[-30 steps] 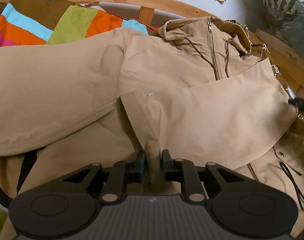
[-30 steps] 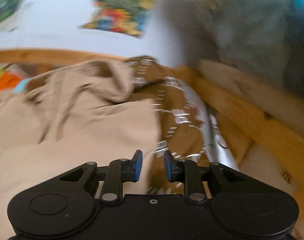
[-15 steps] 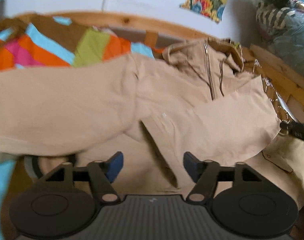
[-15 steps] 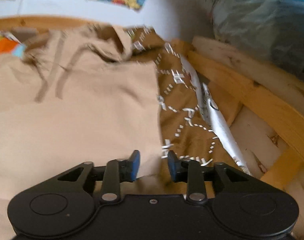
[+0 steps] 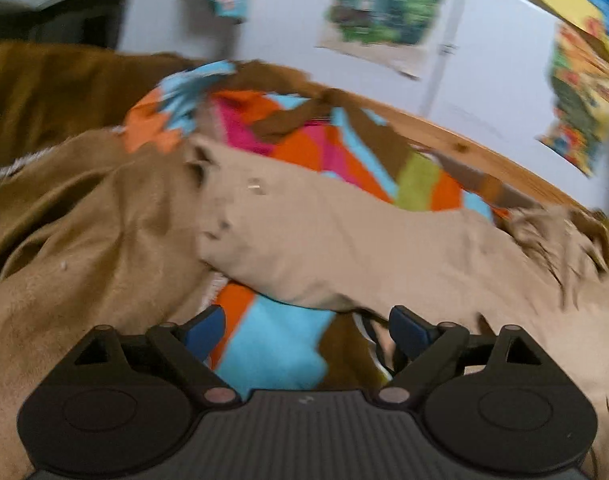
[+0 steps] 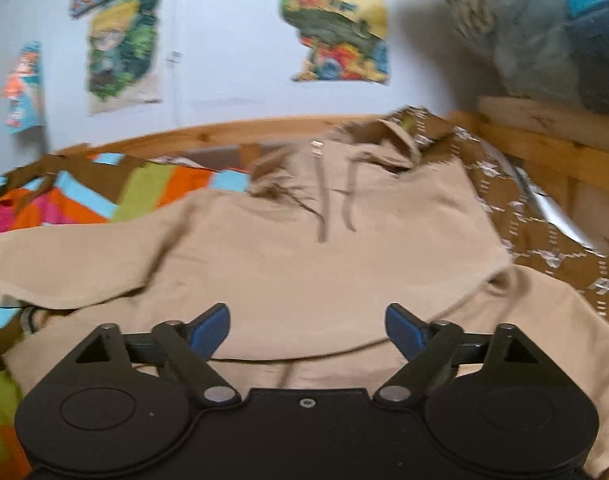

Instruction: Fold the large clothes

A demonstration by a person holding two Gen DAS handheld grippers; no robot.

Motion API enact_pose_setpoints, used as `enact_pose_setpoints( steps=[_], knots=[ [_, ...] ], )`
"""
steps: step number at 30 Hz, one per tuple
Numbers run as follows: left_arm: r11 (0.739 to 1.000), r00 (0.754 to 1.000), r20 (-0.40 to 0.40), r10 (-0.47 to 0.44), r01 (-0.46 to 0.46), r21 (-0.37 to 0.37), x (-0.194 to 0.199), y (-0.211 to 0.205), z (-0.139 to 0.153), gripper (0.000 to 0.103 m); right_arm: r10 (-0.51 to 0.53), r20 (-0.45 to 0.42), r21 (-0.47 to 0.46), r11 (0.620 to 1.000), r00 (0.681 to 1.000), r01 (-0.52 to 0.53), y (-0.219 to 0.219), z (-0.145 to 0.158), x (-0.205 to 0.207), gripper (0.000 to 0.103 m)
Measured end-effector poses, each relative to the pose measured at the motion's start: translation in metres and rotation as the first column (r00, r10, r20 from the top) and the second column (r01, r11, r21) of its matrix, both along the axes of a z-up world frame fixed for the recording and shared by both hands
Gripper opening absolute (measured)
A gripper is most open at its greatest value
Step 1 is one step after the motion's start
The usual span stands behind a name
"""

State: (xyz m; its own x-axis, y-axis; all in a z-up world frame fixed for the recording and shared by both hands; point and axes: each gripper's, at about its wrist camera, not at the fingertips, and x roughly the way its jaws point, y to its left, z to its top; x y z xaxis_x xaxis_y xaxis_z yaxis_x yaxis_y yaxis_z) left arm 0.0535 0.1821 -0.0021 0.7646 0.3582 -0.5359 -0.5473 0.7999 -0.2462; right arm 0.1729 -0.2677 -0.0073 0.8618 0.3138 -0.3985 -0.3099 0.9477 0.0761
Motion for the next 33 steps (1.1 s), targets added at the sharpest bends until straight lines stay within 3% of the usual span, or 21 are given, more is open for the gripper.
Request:
enact_pose_setpoints(
  steps=[4,7,9,12,14,16,19,23,27,29,31,33],
  knots=[
    [0.996,0.996,0.021,0.081,-0.081,-0.022,0.018,0.013,-0.005,0.096,0.068,-0.012,0.033,0.997,0.998,-0.067,0.005,-0.008,-0.001,0.094],
    [0.977,0.978,0.019,0.207,-0.206,-0.051,0.036,0.016,-0.007,0.094,0.076,-0.053,0.045,0.996,0.996,-0.073,0.007,-0.017,0.003,0.094],
    [0.956,0.956,0.021,0.291,-0.291,-0.032,0.04,0.014,-0.007,0.08,0.078,-0.071,0.054,0.996,0.994,-0.074,0.006,-0.021,0.005,0.094],
    [0.921,0.921,-0.003,0.389,-0.389,-0.014,0.042,0.01,-0.004,0.05,0.082,-0.076,0.058,0.995,0.994,-0.078,0.006,-0.022,0.003,0.095],
    [0.914,0.915,0.004,0.404,-0.403,-0.032,0.036,0.01,0.0,0.03,0.083,-0.076,0.058,0.995,0.994,-0.078,0.006,-0.022,0.003,0.095],
    [0.921,0.921,0.029,0.388,-0.387,-0.039,0.029,0.005,0.008,0.02,0.084,-0.076,0.061,0.995,0.994,-0.079,0.005,-0.021,0.002,0.095],
    [0.942,0.94,0.074,0.333,-0.336,0.022,0.024,-0.008,0.023,0.011,0.083,-0.073,0.07,0.994,0.994,-0.078,0.002,-0.019,0.001,0.095],
    [0.959,0.968,0.155,0.195,-0.221,0.175,0.031,-0.039,0.046,0.008,0.085,-0.065,0.086,0.993,0.994,-0.079,-0.001,-0.015,0.001,0.096],
    [0.966,0.974,0.225,0.024,-0.081,0.247,0.055,-0.06,0.076,0.005,0.088,-0.062,0.095,0.992,0.994,-0.082,-0.003,-0.014,0.0,0.096],
    [0.957,0.96,0.264,-0.092,0.012,0.29,0.071,-0.075,0.098,0.005,0.085,-0.055,0.096,0.992,0.995,-0.079,-0.005,-0.013,0.0,0.096],
    [0.932,0.928,0.299,-0.221,0.111,0.344,0.088,-0.093,0.121,0.004,0.079,-0.049,0.098,0.992,0.996,-0.074,-0.007,-0.012,0.0,0.096],
    [0.884,0.878,0.313,-0.363,0.217,0.415,0.104,-0.117,0.143,0.004,0.065,-0.038,0.102,0.993,0.997,-0.061,-0.01,-0.011,0.0,0.096]
  ],
)
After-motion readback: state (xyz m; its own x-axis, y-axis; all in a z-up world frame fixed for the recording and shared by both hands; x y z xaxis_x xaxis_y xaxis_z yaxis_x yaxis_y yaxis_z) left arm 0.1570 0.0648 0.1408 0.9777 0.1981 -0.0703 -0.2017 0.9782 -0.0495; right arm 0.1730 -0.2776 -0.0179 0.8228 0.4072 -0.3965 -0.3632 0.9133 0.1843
